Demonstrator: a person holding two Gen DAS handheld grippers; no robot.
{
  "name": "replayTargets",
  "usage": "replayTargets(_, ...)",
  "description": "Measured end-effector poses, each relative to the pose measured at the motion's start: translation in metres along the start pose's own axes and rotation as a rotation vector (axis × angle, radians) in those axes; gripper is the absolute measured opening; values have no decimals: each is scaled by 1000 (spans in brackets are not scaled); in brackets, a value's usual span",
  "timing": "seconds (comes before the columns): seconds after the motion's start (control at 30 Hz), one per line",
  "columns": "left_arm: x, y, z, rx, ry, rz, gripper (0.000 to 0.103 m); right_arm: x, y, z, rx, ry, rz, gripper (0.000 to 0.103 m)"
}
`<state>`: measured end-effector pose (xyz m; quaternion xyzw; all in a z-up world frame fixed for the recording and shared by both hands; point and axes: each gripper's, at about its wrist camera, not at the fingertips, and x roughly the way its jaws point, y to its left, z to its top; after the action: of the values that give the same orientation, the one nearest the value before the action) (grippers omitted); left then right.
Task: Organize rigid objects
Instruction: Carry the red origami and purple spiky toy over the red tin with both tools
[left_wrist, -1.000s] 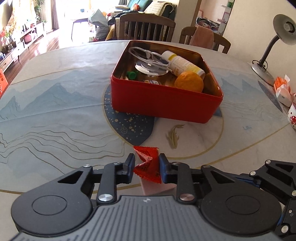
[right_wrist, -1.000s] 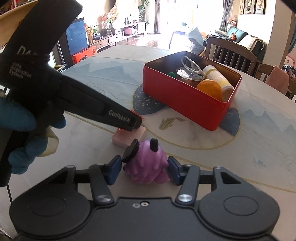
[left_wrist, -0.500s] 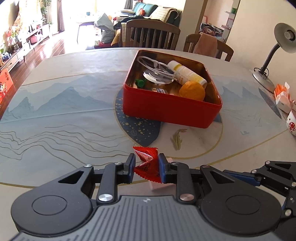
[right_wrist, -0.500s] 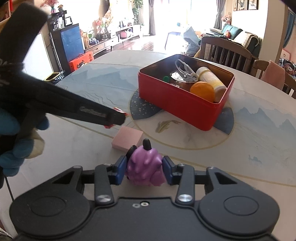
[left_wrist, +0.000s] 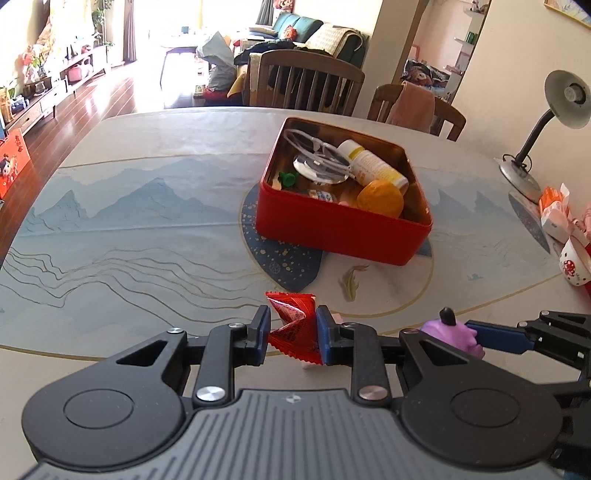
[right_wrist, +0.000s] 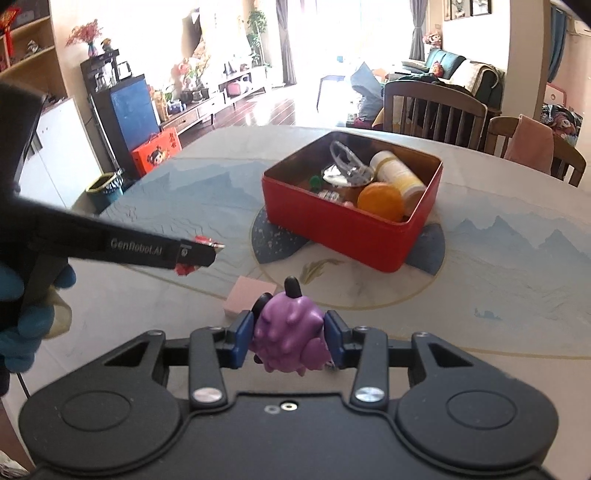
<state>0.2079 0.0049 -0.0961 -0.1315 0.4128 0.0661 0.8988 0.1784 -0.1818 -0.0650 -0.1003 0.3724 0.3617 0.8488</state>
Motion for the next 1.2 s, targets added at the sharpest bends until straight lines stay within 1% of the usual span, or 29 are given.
replayTargets(0.3,-22,-12,26,28,-83,-30,26,-17,-23,48,30,-84,-14,41)
replayTargets(0.43,-24,-16,43,40,-112,-33,26,-14,-37,71,50,-117,-22,41)
replayTargets(0.57,-19,-21,60,51,-127,-28,26,-4,-48,93,60,-140,-26,41)
replayTargets(0.73,-2,-25,75,61,-114,-23,26,13,-64,111,77,-137,-32,41)
replayTargets(0.9,19,-23,88,49,-90,-12,26,35,-80,119,96,-115,-27,41)
replayTargets(1.03,41,-22,100,33,-65,-3,26,56,-83,126,104,-92,-14,41)
replayTargets(1.2,67,-24,111,44,-47,23,26,82,-84,131,115,-55,9,41)
